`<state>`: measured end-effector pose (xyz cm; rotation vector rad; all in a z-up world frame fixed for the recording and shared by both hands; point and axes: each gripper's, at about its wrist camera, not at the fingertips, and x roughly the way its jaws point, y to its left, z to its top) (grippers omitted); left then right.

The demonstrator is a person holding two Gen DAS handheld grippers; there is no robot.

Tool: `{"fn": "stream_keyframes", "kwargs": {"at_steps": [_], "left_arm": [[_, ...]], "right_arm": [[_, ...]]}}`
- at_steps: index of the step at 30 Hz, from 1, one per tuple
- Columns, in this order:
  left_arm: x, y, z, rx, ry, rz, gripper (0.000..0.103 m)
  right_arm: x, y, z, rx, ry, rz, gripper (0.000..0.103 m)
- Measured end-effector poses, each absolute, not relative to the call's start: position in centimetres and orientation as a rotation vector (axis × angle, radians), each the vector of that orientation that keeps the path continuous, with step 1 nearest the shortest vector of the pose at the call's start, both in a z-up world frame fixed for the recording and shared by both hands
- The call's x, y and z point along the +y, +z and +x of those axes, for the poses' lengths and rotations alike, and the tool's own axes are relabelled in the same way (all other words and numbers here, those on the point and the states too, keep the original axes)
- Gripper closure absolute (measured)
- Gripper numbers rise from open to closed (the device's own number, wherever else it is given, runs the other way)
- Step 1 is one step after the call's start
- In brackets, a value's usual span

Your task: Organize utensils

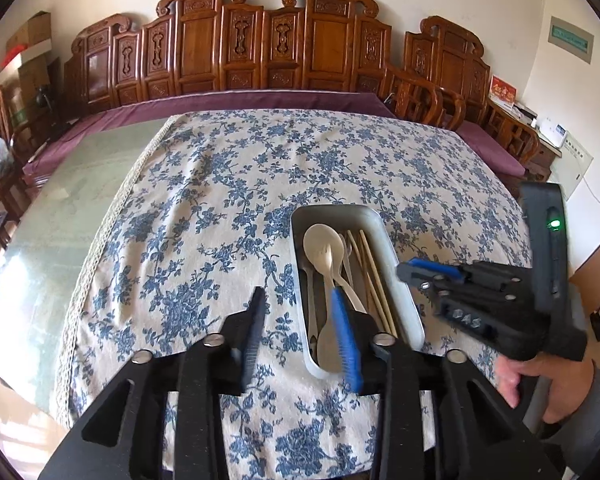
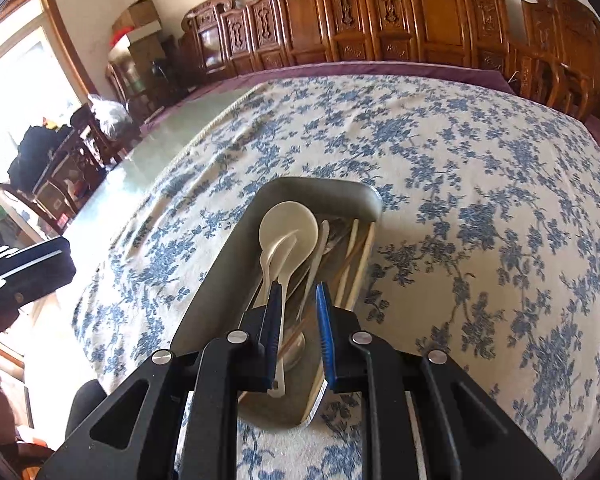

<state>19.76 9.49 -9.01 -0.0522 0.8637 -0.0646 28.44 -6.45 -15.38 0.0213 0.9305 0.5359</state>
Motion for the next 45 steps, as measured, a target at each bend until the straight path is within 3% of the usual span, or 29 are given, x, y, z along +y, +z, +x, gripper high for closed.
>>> {"fn": "stream_keyframes", "kwargs": {"at_steps": [3, 9, 11, 12, 14, 16, 19, 22, 45], "left_arm": [[8.8, -8.9, 18.7, 0.855, -0.07, -0.047, 0.066], [6.7, -8.8, 16.7, 0.818, -0.093, -0.023, 0.052], [6.1, -8.8, 16.1, 0.814, -0.097, -0.024, 0.046], [5.8, -8.8, 15.8, 0.811, -0.097, -0.024, 0.034], [5.2, -8.6, 15.1, 0.791, -0.096, -0.022, 0.02], [4.6, -8.5, 14.5, 0.783, -0.096, -0.025, 0.015], [3.9, -8.4, 14.0, 0.786, -0.087, -0.032, 0.013], [3.2, -8.0, 13.6, 0.791, -0.079, -0.018, 0.008], [0.7, 1.7, 9.7, 0.564, -0.049, -0.009, 0.008]], "right_arm": [[-7.8, -14.5, 26.9, 0.898, 0.522, 0.009, 0.083], [-11.2, -12.4, 22.4, 0.825, 0.488, -0.002, 0.079], [-12.3, -11.8, 21.0, 0.806, 0.471, 0.002, 0.071], [-12.9, -11.4, 20.2, 0.797, 0.457, 0.006, 0.062], [-13.9, -10.7, 19.0, 0.772, 0.43, 0.01, 0.045], [-14.8, -10.0, 17.7, 0.745, 0.397, 0.009, 0.026], [-16.5, -9.0, 16.3, 0.717, 0.346, 0.019, 0.01], [-17.9, -8.1, 15.3, 0.701, 0.311, 0.037, 0.003], [-19.8, 2.0, 10.7, 0.482, 0.27, 0.002, 0.003]]}}
